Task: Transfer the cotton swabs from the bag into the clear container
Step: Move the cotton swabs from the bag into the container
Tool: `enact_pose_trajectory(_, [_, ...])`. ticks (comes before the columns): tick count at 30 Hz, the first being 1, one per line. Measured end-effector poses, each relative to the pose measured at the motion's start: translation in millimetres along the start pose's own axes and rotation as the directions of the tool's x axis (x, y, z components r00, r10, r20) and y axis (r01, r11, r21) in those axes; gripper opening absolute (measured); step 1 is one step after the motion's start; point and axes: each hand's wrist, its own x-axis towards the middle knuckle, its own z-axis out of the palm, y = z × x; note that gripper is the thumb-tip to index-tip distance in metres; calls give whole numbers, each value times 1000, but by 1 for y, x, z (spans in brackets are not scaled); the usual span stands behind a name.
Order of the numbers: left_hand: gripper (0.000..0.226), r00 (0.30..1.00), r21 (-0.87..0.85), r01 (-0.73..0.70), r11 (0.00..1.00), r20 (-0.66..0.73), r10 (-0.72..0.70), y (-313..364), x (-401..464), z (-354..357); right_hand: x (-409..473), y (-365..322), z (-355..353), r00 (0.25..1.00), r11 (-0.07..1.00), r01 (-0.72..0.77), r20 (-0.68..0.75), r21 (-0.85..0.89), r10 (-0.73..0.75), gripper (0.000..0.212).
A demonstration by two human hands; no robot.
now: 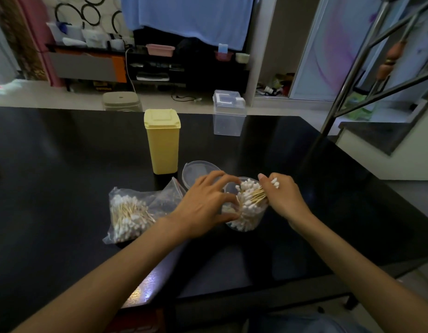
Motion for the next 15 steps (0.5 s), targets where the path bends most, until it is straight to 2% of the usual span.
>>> enact_pose_trajectory(3, [32, 1000, -26, 18, 1000, 23, -17, 0, -1, -2, 1, 2, 0, 994, 994, -42, -92, 100, 52, 37])
enact_pose_trajectory(6, [33, 999, -1, -11, 1000, 34, 11, 1, 0, -4, 6, -3, -6, 976, 982, -22, -211, 189, 63, 36])
enact_pose_trajectory(9, [30, 999, 5, -34, 999, 32, 33, 2, 1, -5, 9, -14, 1, 976, 993, 42, -215, 111, -17, 36])
enact_pose_trajectory(11, [29, 997, -29, -9, 1000, -73, 7, 1, 0, -6, 6, -20, 10, 967, 995, 103, -236, 9, -98, 35])
enact_pose_trajectory(13, [44, 974, -126, 105, 986, -189, -127, -2, -3, -7, -1, -22, 17, 927, 979, 200, -314, -52, -206, 35])
enact_pose_trajectory(15, [74, 955, -204, 207, 957, -168, -243, -6, -5, -10, -6, -20, 18, 882, 954, 288, -364, -86, -300, 35])
